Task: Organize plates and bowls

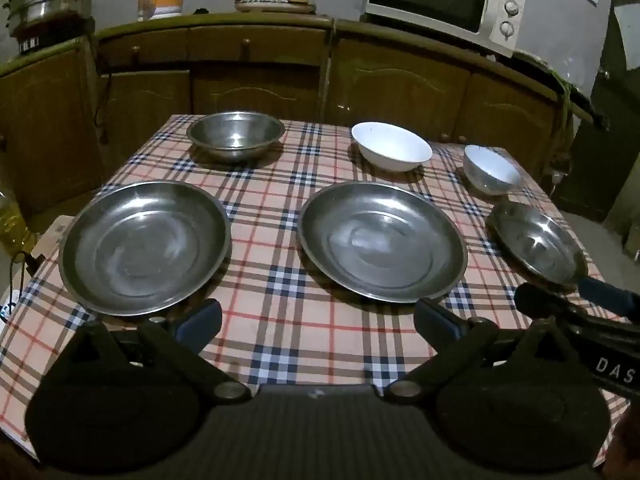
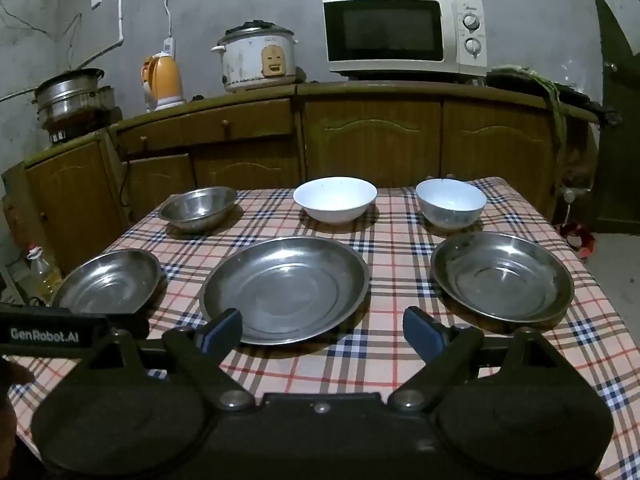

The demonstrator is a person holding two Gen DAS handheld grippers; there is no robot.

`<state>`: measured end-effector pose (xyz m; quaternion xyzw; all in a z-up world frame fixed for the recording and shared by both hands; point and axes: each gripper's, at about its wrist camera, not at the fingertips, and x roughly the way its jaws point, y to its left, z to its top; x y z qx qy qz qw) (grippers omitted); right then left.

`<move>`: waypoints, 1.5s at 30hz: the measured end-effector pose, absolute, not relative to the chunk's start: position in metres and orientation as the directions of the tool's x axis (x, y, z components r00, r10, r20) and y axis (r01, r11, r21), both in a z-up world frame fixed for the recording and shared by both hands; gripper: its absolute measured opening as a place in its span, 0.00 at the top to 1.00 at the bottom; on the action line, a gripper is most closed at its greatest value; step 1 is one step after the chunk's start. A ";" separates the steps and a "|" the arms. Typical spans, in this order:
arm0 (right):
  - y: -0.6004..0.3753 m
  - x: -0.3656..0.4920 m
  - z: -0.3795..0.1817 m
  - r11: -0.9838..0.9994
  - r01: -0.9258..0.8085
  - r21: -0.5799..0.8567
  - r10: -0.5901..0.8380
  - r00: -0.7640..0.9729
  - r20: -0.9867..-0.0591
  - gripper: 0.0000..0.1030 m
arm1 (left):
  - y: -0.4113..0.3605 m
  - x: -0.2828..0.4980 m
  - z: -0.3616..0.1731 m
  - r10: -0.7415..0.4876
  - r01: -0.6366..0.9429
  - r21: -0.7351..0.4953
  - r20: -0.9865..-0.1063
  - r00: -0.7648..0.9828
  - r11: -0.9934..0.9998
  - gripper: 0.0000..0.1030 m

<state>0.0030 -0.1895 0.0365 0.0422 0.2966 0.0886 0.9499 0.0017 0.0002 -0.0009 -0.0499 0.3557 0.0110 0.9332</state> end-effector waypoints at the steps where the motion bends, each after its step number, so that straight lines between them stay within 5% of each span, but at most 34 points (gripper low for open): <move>1: -0.189 0.003 0.035 0.982 -0.141 0.130 0.190 0.806 -0.560 0.00 | 0.000 0.003 -0.002 -0.014 -0.060 -0.088 -0.670 0.742 0.994 0.00; 14: -0.196 0.001 0.016 0.970 -0.155 0.188 0.232 0.824 -0.517 0.00 | 0.016 0.006 -0.009 -0.006 -0.098 -0.121 -0.657 0.754 0.988 0.00; 21: -0.194 0.015 0.010 0.988 -0.123 0.092 0.154 0.791 -0.592 0.00 | 0.020 0.016 -0.015 -0.048 -0.073 -0.153 -0.665 0.745 0.985 0.00; 45: -0.202 0.095 -0.014 0.986 -0.111 0.124 0.165 0.758 -0.632 0.00 | 0.022 0.101 -0.034 0.013 -0.054 -0.036 -0.695 0.719 0.998 0.00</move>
